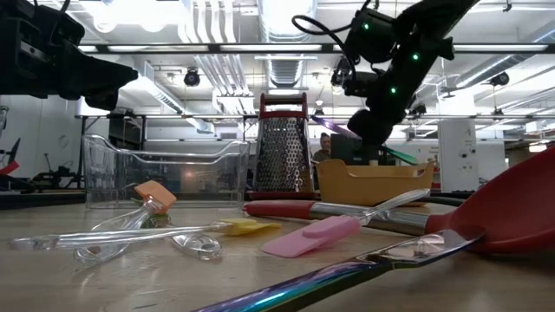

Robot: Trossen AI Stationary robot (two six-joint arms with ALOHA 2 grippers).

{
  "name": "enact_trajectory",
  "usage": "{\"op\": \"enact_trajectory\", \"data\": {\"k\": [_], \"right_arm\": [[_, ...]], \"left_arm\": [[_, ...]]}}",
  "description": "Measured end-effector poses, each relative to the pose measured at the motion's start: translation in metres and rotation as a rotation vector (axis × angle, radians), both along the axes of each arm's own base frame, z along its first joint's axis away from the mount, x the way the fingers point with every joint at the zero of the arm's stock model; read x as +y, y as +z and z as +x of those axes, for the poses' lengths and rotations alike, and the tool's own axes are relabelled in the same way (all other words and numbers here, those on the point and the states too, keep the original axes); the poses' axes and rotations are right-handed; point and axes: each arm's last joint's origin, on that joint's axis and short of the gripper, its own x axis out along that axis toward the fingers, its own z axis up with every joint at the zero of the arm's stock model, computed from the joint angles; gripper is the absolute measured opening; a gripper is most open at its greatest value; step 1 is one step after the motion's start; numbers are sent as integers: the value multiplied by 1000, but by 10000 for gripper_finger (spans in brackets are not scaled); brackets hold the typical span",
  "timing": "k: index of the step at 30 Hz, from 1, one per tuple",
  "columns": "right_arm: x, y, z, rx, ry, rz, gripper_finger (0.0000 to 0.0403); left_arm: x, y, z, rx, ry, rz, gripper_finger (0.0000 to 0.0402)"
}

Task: Pick & Place Kitchen Items
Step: Put the blue knife into the yellow bin

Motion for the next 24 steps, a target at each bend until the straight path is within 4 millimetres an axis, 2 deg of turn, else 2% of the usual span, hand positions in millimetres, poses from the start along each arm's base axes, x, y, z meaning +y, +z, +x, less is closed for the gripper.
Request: {"op": "enact_trajectory", "data": {"k": [11,18,24], "right_arm": [[2,-24,-12,-23,-30,12,61],[2,-29,-15,-19,-38,16,48],[2,-32,-16,-46,-46,17,68]], "left_arm": [[0,0,0,0,0,0,62],[0,0,0,0,0,0,62],[0,0,0,0,0,0,62]]}}
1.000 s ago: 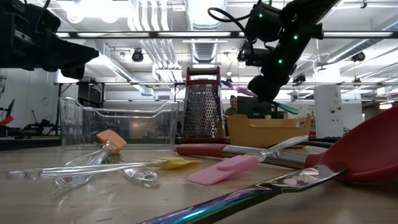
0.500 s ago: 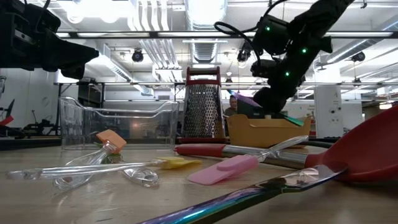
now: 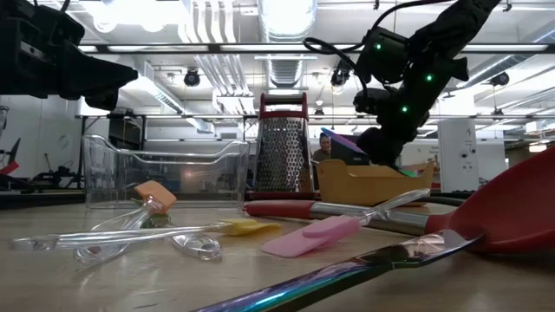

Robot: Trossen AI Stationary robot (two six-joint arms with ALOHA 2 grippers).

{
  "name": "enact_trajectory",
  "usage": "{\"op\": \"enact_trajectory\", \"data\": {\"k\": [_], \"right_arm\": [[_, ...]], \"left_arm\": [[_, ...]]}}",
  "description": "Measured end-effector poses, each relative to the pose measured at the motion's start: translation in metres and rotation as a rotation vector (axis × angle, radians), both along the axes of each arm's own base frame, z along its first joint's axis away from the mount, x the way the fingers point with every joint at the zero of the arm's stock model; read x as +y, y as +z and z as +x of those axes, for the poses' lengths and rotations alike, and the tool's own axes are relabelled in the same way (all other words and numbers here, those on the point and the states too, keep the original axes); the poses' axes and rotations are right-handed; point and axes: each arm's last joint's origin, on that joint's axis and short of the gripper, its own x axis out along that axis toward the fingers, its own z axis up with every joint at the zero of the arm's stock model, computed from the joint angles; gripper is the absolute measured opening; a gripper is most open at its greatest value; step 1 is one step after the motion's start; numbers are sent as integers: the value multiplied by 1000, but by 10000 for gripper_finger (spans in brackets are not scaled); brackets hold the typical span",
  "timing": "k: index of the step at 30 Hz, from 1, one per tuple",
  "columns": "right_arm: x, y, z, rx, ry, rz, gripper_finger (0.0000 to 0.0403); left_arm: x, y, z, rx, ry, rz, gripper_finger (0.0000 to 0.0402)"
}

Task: Pick & Place Kitchen Items
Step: Put the blue knife into the yellow bin

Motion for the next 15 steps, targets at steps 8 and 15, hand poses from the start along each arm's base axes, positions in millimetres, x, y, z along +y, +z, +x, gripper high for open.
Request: {"op": "enact_trajectory", "data": {"k": [8,15], "right_arm": [[1,-8,-4,-25,-9,-1,60],[1,-8,-4,-29,-7,-3,40]], "left_arm": [[0,0,0,0,0,0,62],[0,0,0,0,0,0,62]]}}
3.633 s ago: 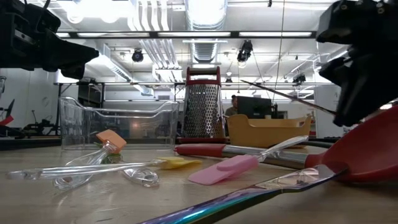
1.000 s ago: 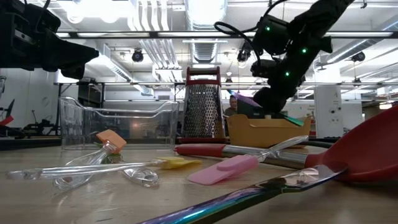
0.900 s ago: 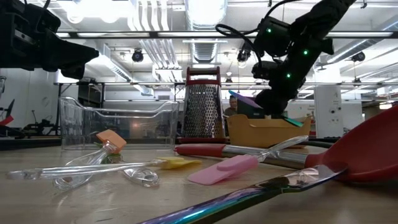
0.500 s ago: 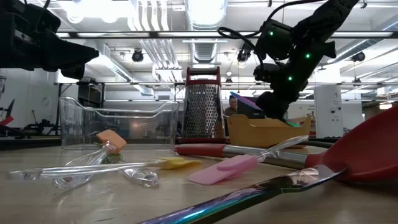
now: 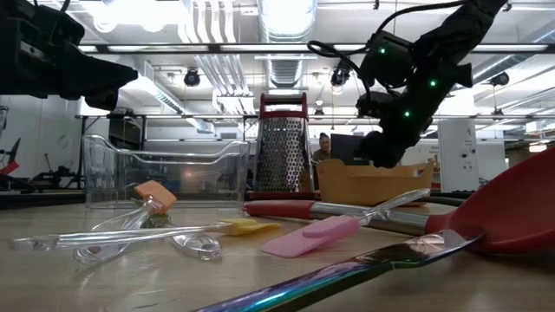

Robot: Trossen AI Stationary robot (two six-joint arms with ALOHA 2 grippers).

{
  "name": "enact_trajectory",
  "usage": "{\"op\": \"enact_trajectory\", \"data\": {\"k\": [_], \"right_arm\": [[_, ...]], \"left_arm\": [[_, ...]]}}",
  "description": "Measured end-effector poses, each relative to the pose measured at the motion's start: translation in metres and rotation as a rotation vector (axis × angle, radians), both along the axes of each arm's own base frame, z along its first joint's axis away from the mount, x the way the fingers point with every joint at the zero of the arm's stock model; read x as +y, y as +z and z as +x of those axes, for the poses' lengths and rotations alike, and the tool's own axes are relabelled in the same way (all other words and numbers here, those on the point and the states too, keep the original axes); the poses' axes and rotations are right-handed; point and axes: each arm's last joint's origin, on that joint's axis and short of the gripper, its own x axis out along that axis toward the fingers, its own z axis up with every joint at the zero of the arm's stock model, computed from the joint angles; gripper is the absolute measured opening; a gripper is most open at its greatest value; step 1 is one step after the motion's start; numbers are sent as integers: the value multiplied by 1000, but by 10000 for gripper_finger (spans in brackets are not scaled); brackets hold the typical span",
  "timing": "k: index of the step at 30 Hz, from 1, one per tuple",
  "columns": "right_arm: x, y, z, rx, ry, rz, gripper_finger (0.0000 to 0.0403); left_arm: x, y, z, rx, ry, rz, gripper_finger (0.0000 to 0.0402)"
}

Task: Pick & Place Kitchen Items
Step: Put the blue knife into the yellow bin

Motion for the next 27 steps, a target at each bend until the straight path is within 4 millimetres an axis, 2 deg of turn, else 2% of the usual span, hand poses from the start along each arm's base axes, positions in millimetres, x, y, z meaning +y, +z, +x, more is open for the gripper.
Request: {"op": "enact_trajectory", "data": {"k": [10,27], "right_arm": [[5,12,12,-52,69,54,54],[43,25,28,-89,233,63,107]], "left_arm": [[0,0,0,0,0,0,62],[0,0,0,0,0,0,62]]}}
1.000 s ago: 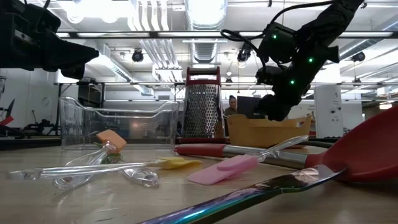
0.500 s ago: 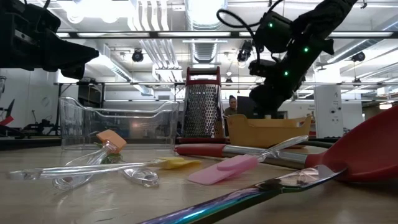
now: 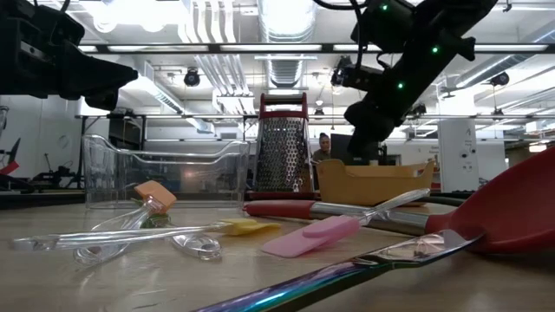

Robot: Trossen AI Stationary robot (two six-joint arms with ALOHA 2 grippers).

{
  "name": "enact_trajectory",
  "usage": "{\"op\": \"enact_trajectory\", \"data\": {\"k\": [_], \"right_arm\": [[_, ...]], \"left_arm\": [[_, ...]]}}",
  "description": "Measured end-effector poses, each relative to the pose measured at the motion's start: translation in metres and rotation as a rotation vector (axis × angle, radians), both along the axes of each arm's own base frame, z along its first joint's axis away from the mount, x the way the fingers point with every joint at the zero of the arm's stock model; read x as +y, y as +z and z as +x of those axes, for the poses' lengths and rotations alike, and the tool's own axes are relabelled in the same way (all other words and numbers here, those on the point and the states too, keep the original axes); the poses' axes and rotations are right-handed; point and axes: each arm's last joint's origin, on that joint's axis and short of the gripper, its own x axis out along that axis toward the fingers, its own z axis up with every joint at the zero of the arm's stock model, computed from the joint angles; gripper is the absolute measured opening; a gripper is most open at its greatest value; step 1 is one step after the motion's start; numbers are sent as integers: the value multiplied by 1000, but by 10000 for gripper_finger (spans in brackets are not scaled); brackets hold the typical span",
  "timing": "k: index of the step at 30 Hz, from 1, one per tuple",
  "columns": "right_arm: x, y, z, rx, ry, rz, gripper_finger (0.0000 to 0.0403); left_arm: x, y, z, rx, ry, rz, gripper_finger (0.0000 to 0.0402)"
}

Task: Pick & Place Kitchen Items
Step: Put the blue knife into the yellow bin

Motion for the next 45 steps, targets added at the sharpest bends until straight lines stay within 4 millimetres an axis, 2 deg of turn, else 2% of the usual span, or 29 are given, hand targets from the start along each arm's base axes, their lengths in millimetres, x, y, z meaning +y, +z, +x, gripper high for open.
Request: {"op": "enact_trajectory", "data": {"k": [13,24,34,40,45], "right_arm": [[34,1,2,-5,145,-4,138],[69,8,11,-76,456,71,159],[99,21,17,-249,671,171,172],[117,26,14,-299,743,171,172],[142,22,13,-347,816,189,175]], "left_arm": [[0,0,0,0,0,0,62],[0,0,0,0,0,0,62],[0,0,0,0,0,0,62],[0,0,0,0,0,0,62],[0,0,0,0,0,0,62]]}}
